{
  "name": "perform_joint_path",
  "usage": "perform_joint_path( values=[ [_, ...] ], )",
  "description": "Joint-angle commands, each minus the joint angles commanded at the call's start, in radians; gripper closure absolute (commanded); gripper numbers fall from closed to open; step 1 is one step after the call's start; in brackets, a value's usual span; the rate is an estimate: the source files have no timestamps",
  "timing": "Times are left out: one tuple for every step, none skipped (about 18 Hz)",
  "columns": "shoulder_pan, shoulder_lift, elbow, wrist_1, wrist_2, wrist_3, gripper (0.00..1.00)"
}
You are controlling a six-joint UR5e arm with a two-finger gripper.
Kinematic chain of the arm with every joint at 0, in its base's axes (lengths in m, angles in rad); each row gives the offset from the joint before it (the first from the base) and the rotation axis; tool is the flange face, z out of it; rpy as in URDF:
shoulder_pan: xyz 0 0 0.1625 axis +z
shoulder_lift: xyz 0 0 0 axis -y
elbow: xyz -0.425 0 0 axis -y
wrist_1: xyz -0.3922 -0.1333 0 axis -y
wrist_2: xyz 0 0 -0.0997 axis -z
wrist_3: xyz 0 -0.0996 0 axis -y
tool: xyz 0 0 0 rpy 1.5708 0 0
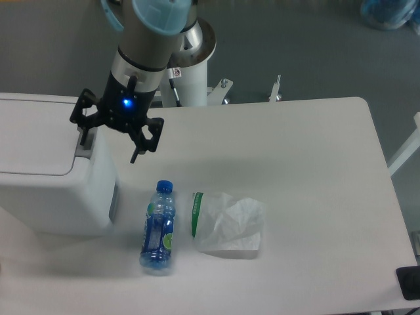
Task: Open the trash can
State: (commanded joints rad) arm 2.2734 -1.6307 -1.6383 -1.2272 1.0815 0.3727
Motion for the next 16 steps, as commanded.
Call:
perform_joint_path(
  values=[
    [0.0,0.002,0.0,0.0,0.0,0.0,0.0],
    [0.002,0.002,-0.002,0.0,0.0,0.0,0.0],
    [0.002,0.003,-0.002,0.0,0.002,0.0,0.0],
    [0.002,0.002,-0.003,0.0,0.012,0.002,0.0],
    [0.002,0.002,-0.003,0.0,0.023,0.002,0.0],
    [0.002,0.002,-0.003,0.002,0.025,0.0,0.0],
    [0.0,0.002,-0.003,0.002,0.026,0.0,0.0],
    [0.0,-0.001,-0.003,0.002,0.026,0.0,0.0],
    [0.0,-0.005,-0.005,0.002,0.029,0.0,0.0],
    [0.0,-0.006,-0.005,0.002,0.029,0.0,0.0],
    [0.0,-0.006,-0.003,0.002,0.028,0.002,0.0],
    [0.0,-0.006,0.0,0.002,0.028,0.002,0.0],
    [0.002,-0.005,0.009,0.0,0.028,0.002,0.0],
    [0.002,-0.003,0.015,-0.002,0.028,0.002,0.0],
    [0.003,-0.002,0.02,0.0,0.028,0.002,0.0],
    [0.003,0.0,0.028,0.002,0.028,0.005,0.0]
  ],
)
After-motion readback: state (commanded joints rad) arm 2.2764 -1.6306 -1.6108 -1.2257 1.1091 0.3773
